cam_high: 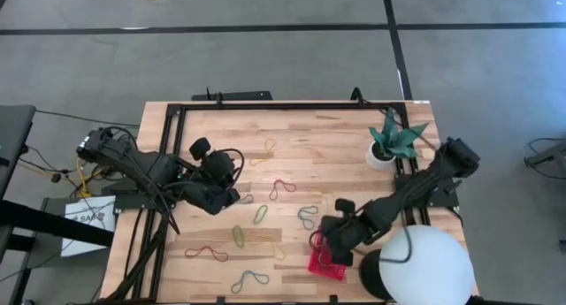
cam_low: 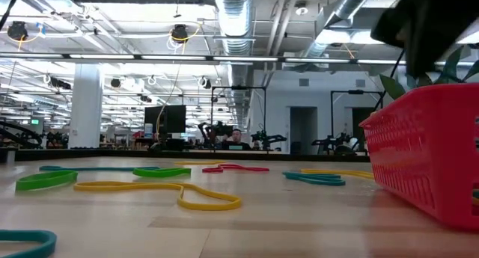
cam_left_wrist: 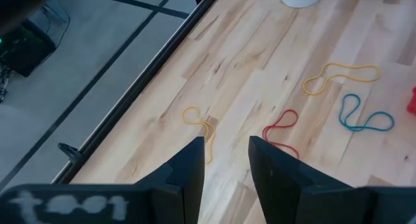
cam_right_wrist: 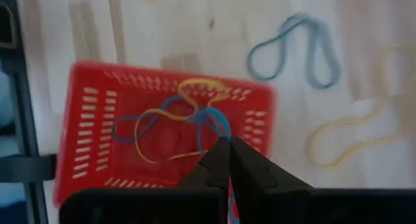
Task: Pick and place items into bin
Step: Put the blue rubber band into the red bin
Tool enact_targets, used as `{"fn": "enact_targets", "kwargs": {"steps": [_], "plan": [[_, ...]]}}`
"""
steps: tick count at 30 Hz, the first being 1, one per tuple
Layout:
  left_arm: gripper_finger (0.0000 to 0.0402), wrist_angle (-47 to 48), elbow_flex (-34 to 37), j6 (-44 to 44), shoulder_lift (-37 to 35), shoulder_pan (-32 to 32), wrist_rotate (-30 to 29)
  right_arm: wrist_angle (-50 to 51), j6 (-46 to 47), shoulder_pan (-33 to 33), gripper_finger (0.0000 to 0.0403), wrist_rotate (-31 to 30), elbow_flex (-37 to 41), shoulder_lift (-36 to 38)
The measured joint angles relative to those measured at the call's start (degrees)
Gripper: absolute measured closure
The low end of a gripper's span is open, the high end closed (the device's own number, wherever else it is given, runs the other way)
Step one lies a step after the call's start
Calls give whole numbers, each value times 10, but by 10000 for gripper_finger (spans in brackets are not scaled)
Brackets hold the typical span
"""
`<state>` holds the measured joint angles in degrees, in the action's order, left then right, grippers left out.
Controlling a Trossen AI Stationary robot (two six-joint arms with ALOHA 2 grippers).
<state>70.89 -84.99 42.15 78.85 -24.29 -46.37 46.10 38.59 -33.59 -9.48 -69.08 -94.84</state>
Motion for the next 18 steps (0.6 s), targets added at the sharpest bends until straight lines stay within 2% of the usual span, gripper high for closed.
{"fn": "enact_targets", "kwargs": {"steps": [5,10,18], "plan": [[290,2,0,20,0,-11,0,-13,0,-1,401,53,0,-53],[290,1,0,21,0,-16,0,-23,-9,6,384,56,0,-78],[290,1,0,21,0,-15,0,-60,-58,29,336,51,-1,-63]]}}
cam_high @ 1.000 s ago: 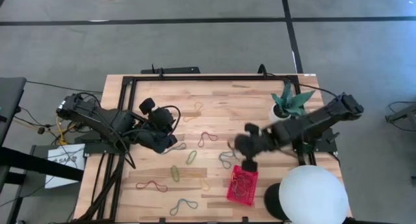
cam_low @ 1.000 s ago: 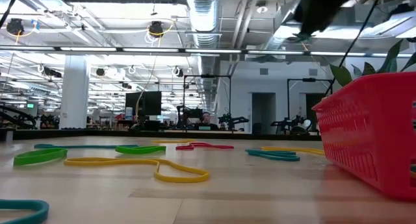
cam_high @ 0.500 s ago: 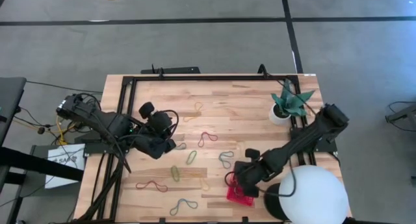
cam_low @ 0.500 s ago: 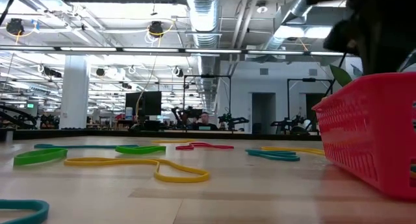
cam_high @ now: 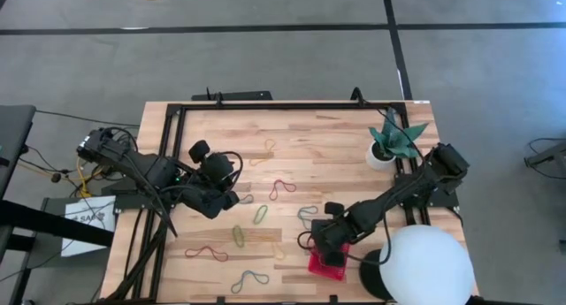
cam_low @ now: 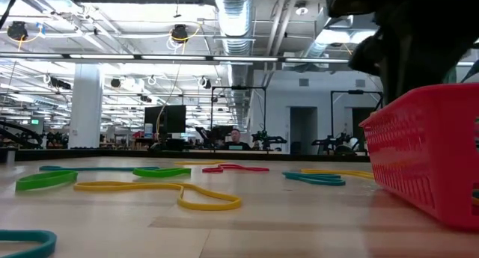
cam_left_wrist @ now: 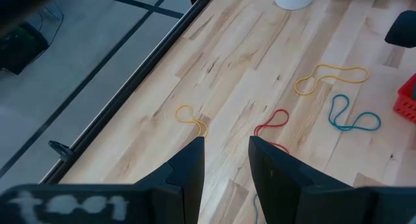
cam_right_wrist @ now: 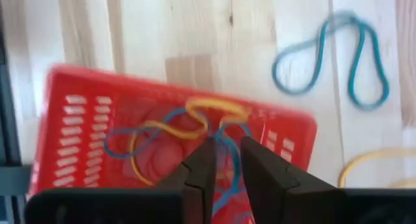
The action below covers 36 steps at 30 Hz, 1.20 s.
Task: Pick and place items into bin
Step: Put the blue rubber band into the red bin, then put the yellow rubber band into the red bin
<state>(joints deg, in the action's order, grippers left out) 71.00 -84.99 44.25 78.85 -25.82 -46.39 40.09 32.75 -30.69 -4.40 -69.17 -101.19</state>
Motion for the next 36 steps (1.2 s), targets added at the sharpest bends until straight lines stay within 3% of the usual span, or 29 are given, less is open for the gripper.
{"fn": "enact_targets", "kwargs": {"steps": [11,18,25,31,36], "plan": [[290,0,0,6,11,0,-4,-6,2,20,328,10,-10,0],[290,-3,0,38,91,4,-12,-1,-12,18,328,15,-35,0],[290,0,0,-45,168,83,60,116,-27,19,328,10,-95,1],[290,-16,0,-128,163,214,123,173,-49,5,328,-72,-115,66],[290,-150,27,-241,161,306,231,154,-54,-23,328,-234,-90,155]]}}
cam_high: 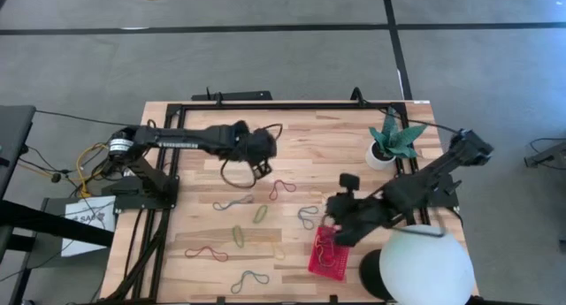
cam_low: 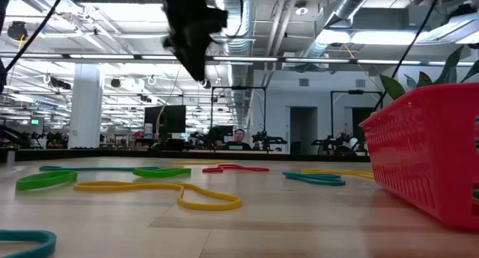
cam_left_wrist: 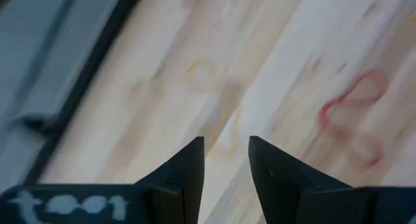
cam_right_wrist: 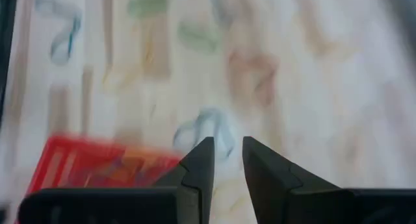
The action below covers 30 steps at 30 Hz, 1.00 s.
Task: Pick and place items into bin
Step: Put the yellow rubber band into the red bin
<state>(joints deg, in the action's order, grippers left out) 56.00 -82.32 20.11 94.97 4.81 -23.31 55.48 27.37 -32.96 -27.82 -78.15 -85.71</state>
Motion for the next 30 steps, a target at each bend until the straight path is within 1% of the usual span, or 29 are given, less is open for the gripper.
{"fn": "enact_targets", "kwargs": {"steps": [2,3,4,6,9,11,14,18,20,23,25,30], "plan": [[290,-97,44,-47,1,28,66,-38,-19,-10,328,-38,33,34],[290,-130,69,-62,2,39,93,-70,-33,-15,328,-44,53,51],[290,-154,93,-70,2,48,107,-113,-49,-16,328,-45,76,65],[290,-210,142,-77,6,64,109,-195,-83,-15,328,-36,124,90],[290,-286,220,-51,10,89,111,-289,-123,-3,328,-12,190,112],[290,-361,266,-38,10,102,115,-321,-118,9,328,-8,227,120],[290,-436,312,-41,9,118,121,-354,-88,28,328,-8,265,120],[290,-525,354,-43,9,135,163,-364,-60,41,328,-7,284,103],[290,-556,368,-44,9,137,169,-383,-59,45,328,-6,288,92],[290,-587,380,-46,17,136,170,-396,-59,46,328,-6,288,77],[290,-591,387,-49,24,135,168,-404,-59,46,328,-6,288,65],[290,-631,385,-66,71,133,154,-425,-52,46,328,-6,288,42]]}}
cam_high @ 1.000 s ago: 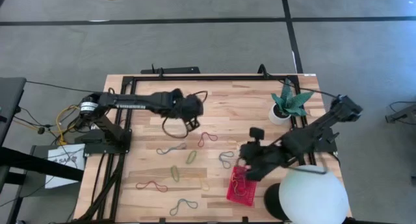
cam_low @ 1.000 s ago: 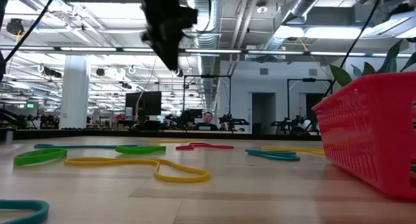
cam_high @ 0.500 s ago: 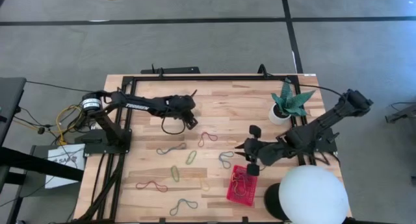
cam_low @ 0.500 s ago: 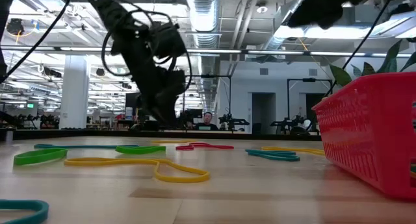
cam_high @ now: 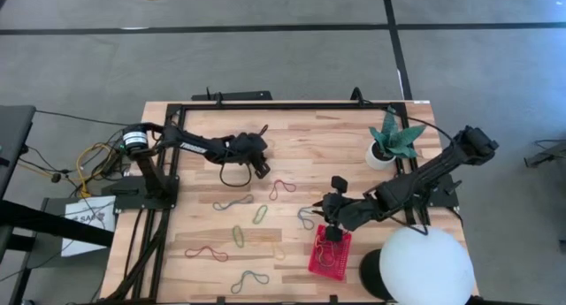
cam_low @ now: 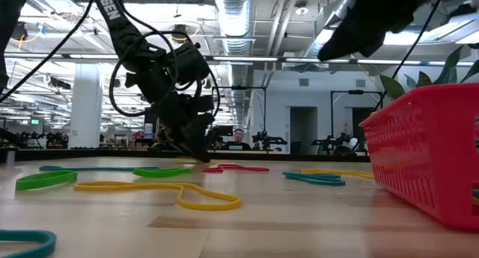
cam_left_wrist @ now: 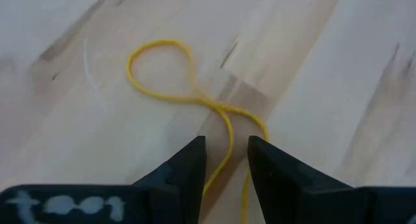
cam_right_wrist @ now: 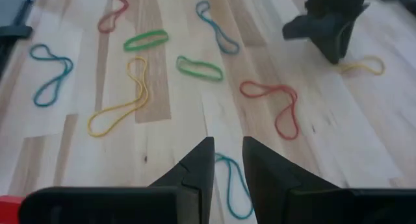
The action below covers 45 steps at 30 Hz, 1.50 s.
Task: Pick and place items into bin
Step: Put the yellow rubber band into the red bin
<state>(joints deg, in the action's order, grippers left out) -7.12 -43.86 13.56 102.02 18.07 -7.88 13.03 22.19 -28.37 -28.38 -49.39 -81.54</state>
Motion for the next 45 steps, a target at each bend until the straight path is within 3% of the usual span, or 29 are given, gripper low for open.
{"fn": "enact_targets", "kwargs": {"steps": [7,13,20,26,33,45], "plan": [[305,-29,-3,10,42,-3,-28,3,35,-6,328,1,1,-25],[391,-44,-2,17,49,-23,-23,4,44,-19,328,2,1,-42],[400,-82,2,49,38,-35,-13,6,79,-39,328,4,0,-35],[401,-95,-9,72,-30,-72,92,9,79,-54,328,1,0,-35],[401,-101,-62,73,-105,-183,115,19,97,-58,328,2,0,-35],[401,-100,-209,15,-89,-380,88,93,215,-60,328,-36,0,-36]]}}
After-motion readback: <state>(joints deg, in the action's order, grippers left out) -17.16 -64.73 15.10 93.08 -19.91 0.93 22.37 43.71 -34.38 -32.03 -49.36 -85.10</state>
